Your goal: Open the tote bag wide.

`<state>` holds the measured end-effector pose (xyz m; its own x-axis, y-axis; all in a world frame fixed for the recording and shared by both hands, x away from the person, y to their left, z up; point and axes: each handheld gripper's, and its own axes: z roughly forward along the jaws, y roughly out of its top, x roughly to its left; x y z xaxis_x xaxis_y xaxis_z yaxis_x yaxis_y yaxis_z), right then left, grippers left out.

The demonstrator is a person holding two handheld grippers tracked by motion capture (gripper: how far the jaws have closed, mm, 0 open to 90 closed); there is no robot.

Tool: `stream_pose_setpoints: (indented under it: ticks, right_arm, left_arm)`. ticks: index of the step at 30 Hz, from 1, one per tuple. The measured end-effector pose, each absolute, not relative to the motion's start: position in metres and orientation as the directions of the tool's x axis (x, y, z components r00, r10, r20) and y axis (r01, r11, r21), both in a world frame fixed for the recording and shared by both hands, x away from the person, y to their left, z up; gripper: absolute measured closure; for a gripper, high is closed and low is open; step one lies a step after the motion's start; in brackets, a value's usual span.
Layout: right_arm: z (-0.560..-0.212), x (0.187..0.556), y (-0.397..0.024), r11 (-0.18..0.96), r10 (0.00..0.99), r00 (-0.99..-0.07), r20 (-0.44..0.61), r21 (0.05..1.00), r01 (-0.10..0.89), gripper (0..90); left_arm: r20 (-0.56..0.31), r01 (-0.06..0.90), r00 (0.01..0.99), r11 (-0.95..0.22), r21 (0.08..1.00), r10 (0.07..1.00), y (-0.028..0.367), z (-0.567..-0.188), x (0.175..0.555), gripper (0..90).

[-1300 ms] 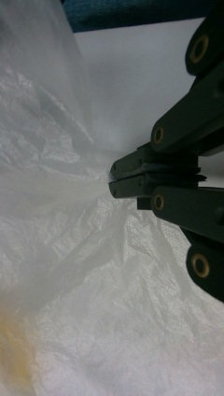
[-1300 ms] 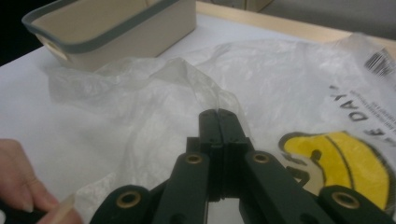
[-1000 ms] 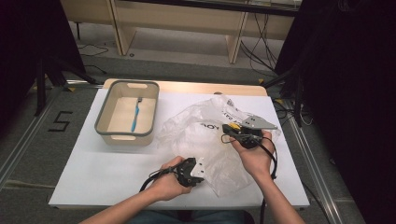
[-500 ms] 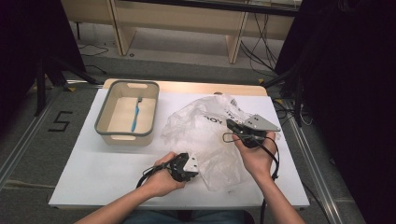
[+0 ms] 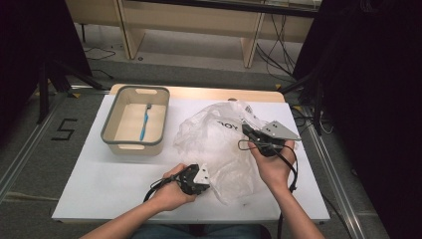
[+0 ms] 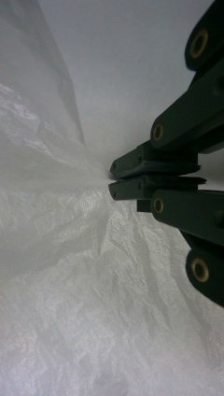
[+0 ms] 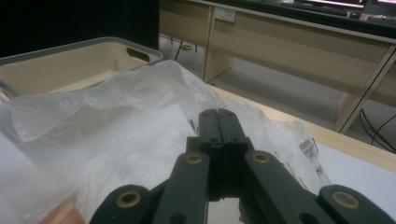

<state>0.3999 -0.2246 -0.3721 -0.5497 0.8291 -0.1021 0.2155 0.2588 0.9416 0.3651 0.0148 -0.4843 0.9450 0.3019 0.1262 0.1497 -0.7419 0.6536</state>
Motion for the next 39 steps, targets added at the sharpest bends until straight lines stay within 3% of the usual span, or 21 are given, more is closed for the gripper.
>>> stream_pose_setpoints:
  ticks: [5,9,20,30,39]
  right_arm:
    - [-0.373,0.400,-0.224,0.258,0.828,-0.552,-0.099,0.941,0.219,90.0]
    - [-0.374,0.400,-0.223,0.264,0.825,-0.555,-0.103,0.940,0.218,90.0]
    - [-0.374,0.400,-0.223,0.264,0.825,-0.555,-0.102,0.939,0.219,90.0]
    - [-0.375,0.400,-0.223,0.264,0.826,-0.554,-0.102,0.938,0.222,90.0]
    - [-0.375,0.400,-0.222,0.265,0.826,-0.554,-0.102,0.938,0.222,90.0]
  left_arm:
    - [0.116,0.162,0.942,-0.730,0.664,0.314,0.015,-0.484,0.364,85.2]
    - [0.106,0.185,0.934,-0.716,0.673,0.341,0.018,-0.482,0.363,78.7]
    - [0.052,0.249,0.917,-0.669,0.700,0.396,0.040,-0.470,0.357,43.3]
    - [0.020,0.297,0.891,-0.614,0.731,0.454,0.065,-0.460,0.354,33.2]
    - [0.014,0.311,0.874,-0.582,0.751,0.486,0.083,-0.454,0.352,31.5]
